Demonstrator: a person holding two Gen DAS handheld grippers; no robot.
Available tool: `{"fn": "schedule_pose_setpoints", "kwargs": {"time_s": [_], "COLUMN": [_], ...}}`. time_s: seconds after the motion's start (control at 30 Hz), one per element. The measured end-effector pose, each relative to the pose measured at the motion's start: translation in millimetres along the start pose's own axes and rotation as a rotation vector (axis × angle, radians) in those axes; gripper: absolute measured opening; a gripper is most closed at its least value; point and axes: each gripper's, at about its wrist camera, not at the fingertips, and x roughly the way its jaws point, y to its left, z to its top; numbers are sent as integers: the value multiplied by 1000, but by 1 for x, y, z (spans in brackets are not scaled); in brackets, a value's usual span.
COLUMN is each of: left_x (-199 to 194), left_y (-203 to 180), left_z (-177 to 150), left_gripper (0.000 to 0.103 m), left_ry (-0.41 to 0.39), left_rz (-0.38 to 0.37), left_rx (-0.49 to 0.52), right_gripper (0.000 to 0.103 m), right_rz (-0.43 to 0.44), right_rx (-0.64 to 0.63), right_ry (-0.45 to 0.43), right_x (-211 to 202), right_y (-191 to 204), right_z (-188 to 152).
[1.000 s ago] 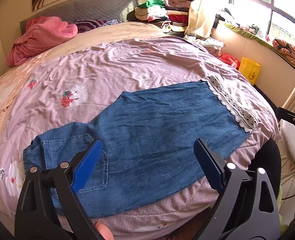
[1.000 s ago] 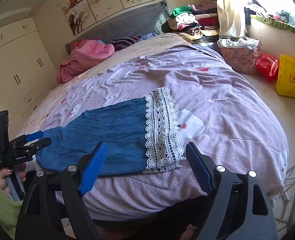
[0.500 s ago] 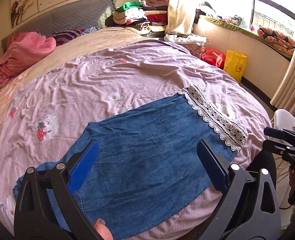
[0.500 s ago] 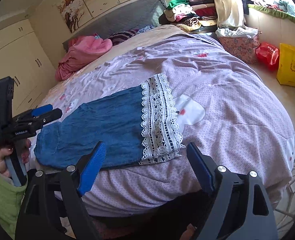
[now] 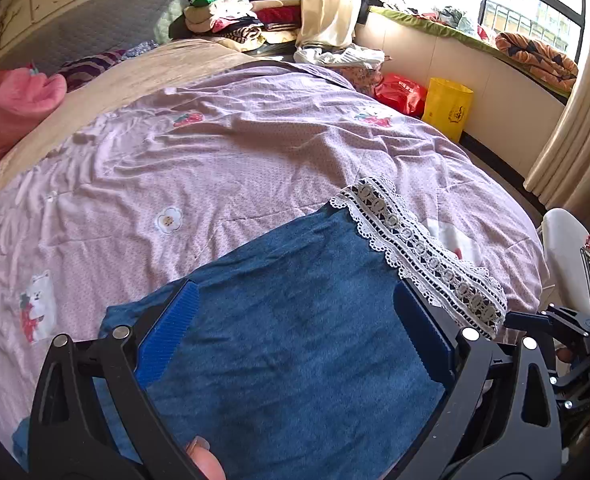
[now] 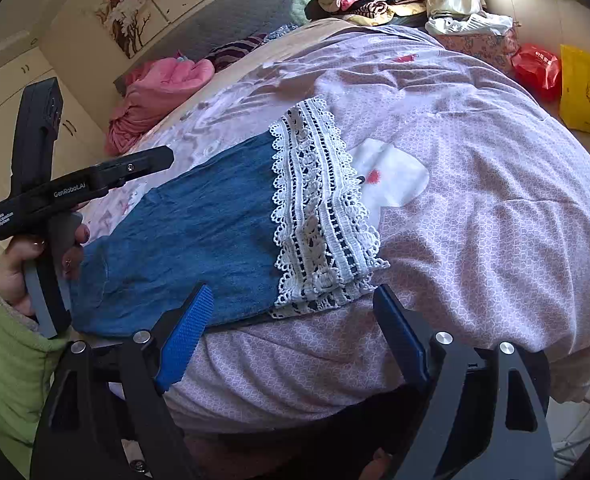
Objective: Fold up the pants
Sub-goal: 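Move both grippers to the lace-trimmed leg end and grasp it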
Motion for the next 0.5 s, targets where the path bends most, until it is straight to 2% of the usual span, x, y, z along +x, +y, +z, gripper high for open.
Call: {"fn": "schedule_pose_setpoints", "kwargs": {"time_s": [0.23,0.37,0.5], "left_x": [43,67,90], "left_y": [-1,-5,-8], "left_z": [23,36,46], "left_gripper": [92,92,84], "left_ry": [44,68,105], "left_rz": [-66,-117,-169], "left_rx": [61,104,143], "right_gripper": [81,69,66], "right_rz": [19,23,49], "right_rx": [35,17,27], "right_ry": [-1,0,-9], "right_x": [14,22,25], "right_y": [-8,-5,-5], "right_z": [8,10,12]}}
